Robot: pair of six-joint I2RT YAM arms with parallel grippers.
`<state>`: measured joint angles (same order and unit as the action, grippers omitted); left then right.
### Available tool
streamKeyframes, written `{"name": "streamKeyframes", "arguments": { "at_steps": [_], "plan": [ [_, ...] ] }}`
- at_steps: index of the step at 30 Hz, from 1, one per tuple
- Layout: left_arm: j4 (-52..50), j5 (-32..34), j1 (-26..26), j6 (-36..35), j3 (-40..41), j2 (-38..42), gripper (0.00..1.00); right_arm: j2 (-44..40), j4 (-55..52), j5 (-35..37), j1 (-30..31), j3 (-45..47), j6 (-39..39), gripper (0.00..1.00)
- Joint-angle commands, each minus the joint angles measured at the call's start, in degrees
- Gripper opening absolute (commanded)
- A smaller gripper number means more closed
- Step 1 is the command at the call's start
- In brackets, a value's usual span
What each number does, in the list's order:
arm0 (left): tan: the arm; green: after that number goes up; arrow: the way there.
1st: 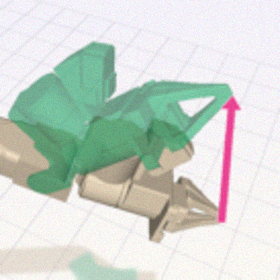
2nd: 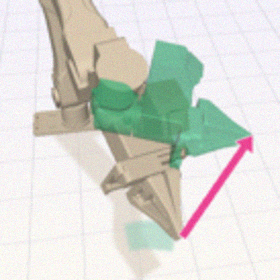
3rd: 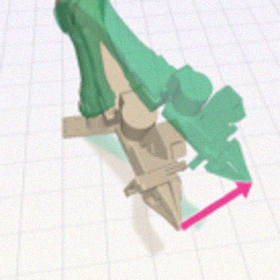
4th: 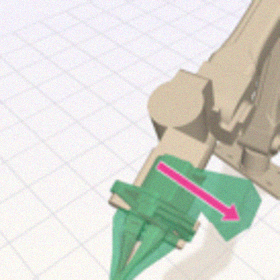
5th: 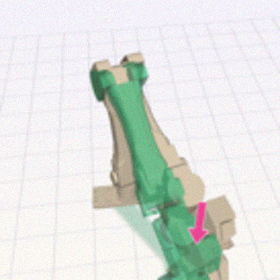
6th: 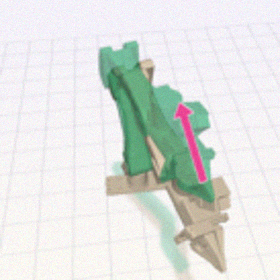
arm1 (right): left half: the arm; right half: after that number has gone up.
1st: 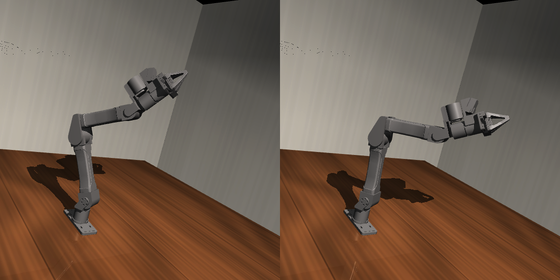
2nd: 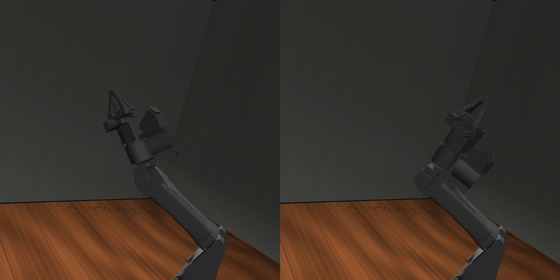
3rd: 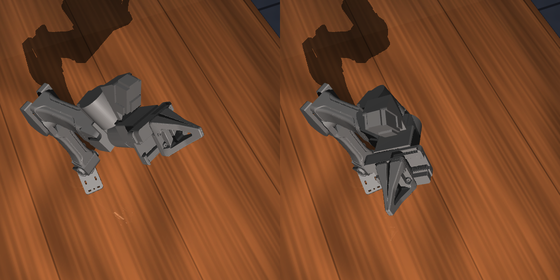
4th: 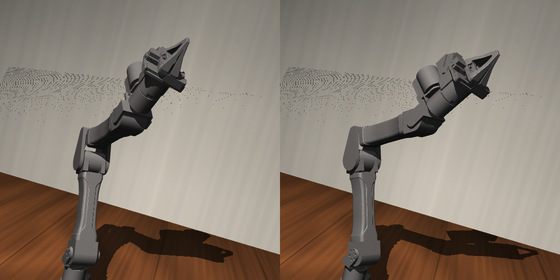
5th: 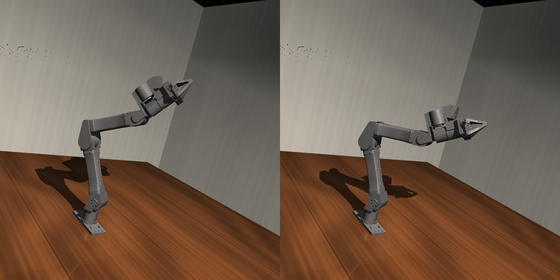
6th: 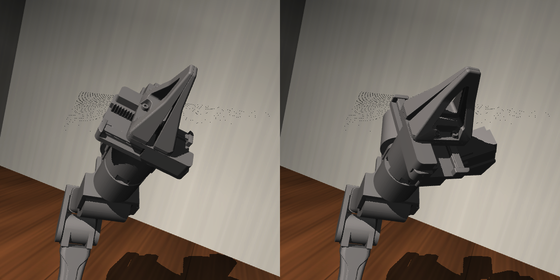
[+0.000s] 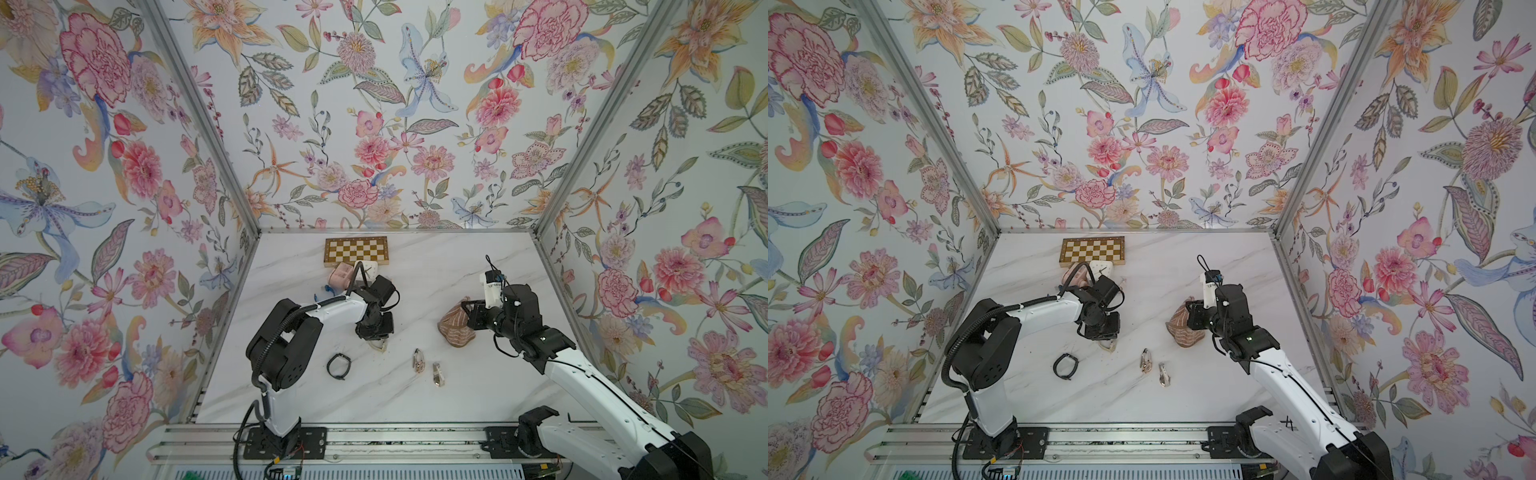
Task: Wipe the watch dial
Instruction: Pick up the watch at the center of the board.
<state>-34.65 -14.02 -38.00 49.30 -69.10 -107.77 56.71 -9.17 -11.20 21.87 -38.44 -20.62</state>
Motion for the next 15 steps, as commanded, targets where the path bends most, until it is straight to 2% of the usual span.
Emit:
{"name": "streamKeyframes", "arguments": {
  "at_steps": [1,5,15],
  "plan": [
    [-8.7,7.4,-1.2,-6.6,-1.4,-4.2,0.21,-1.0,1.2,-0.7,-0.4,0.6,-0.7,0.0],
    [-10.9,8.5,-3.0,-7.8,-3.7,-6.0,0.2,-1.1,1.2,-0.5,-0.4,0.5,-0.6,0.0],
    [-10.9,9.5,-4.0,-7.7,-4.5,-6.5,0.0,-2.3,0.9,-0.8,-0.4,0.6,-0.8,0.0]
  ]
}}
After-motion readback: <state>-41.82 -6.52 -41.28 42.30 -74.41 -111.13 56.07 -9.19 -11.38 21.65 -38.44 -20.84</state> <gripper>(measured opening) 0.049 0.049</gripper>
